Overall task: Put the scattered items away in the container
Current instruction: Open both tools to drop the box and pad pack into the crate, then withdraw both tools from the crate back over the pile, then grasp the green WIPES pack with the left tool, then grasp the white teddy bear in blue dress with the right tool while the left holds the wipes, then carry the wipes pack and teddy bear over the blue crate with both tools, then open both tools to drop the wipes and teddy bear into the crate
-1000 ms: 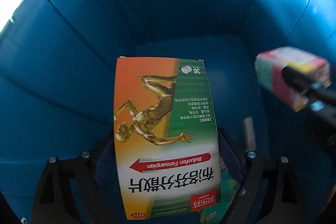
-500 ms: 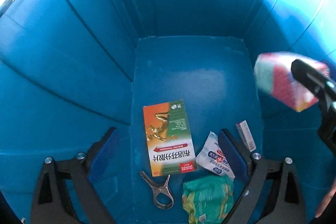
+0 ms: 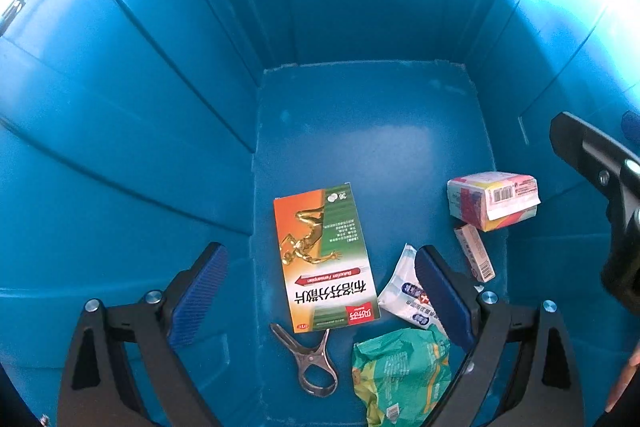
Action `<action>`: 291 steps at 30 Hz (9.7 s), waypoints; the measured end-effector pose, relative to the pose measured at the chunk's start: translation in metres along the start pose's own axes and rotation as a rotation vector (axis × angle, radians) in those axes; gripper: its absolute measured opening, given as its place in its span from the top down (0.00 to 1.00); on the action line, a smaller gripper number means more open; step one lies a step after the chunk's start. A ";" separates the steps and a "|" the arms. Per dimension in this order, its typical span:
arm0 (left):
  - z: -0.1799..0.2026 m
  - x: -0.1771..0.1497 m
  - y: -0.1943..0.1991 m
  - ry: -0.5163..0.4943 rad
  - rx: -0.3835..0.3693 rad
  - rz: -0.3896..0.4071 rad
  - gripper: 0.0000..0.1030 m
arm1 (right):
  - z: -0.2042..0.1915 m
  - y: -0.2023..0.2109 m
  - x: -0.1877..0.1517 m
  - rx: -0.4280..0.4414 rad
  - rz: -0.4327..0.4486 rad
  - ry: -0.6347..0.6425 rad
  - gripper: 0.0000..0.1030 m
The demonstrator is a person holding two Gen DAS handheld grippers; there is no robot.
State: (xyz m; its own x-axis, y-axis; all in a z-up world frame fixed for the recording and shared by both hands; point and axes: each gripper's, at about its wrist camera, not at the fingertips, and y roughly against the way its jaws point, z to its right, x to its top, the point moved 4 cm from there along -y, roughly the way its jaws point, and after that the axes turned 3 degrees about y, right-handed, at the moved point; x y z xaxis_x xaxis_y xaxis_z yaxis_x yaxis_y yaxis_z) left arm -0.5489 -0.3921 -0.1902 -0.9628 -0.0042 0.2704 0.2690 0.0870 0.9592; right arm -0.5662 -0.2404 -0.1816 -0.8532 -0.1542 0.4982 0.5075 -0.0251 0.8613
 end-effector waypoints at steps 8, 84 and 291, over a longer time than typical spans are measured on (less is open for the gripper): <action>-0.013 -0.005 0.028 0.079 -0.036 -0.010 0.07 | -0.005 0.036 0.003 0.010 0.065 -0.006 0.01; 0.315 -0.359 -0.012 -0.121 -0.164 0.248 0.07 | 0.330 0.060 -0.459 0.019 -0.081 -0.436 0.11; 0.005 -0.032 0.089 -0.047 -0.018 0.267 0.21 | -0.035 0.095 -0.003 0.057 0.212 0.100 0.69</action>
State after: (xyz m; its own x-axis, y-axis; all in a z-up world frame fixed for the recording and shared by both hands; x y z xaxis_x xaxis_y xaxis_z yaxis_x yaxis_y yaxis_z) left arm -0.4945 -0.3797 -0.1143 -0.8580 0.0631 0.5098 0.5132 0.0613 0.8561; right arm -0.5109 -0.2766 -0.1048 -0.7110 -0.2474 0.6583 0.6638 0.0732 0.7444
